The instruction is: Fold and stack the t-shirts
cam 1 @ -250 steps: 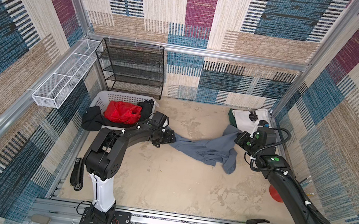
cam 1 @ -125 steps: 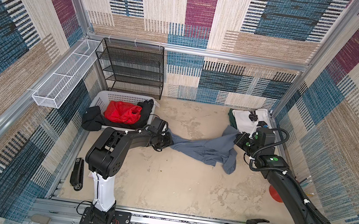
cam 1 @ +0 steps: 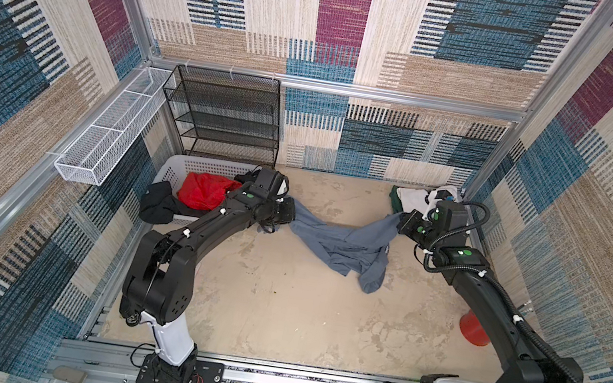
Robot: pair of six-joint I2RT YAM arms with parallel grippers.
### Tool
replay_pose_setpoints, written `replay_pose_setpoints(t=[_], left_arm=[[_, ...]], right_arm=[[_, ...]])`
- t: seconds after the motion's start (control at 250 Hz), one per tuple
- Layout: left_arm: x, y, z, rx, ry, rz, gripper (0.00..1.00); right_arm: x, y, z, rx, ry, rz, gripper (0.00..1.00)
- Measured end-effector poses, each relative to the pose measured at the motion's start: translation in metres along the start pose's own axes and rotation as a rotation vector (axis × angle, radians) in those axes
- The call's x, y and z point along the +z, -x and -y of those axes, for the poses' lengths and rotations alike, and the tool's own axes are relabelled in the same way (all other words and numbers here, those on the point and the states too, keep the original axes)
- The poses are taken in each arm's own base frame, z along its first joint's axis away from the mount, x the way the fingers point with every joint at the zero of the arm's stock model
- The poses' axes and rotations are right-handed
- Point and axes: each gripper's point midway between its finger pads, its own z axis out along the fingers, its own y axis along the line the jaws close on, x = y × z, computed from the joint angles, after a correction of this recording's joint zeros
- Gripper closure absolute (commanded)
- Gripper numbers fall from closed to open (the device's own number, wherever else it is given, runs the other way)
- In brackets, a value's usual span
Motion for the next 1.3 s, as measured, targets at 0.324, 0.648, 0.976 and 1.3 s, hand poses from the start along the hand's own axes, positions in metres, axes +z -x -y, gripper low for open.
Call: replay_pose_setpoints(t=[0.324, 0.648, 0.976, 1.3], left_arm=[[0.023, -0.034, -0.026, -0.031, 0.068, -0.125, 0.92], [0.033, -0.043, -0.034, -0.040, 0.084, -0.157, 0.67], [0.037, -0.052, -0.037, -0.049, 0.073, -0.178, 0.66], [0.016, -0.057, -0.030, -0.039, 0.034, -0.149, 0.61]], right_arm=[[0.000, 0.045, -0.035, -0.047, 0.074, 0.077, 1.00], [0.000, 0.033, -0.036, -0.047, 0.106, 0.038, 1.00], [-0.001, 0.032, -0.038, -0.047, 0.115, 0.035, 1.00], [0.001, 0.032, -0.041, -0.047, 0.129, 0.027, 1.00]])
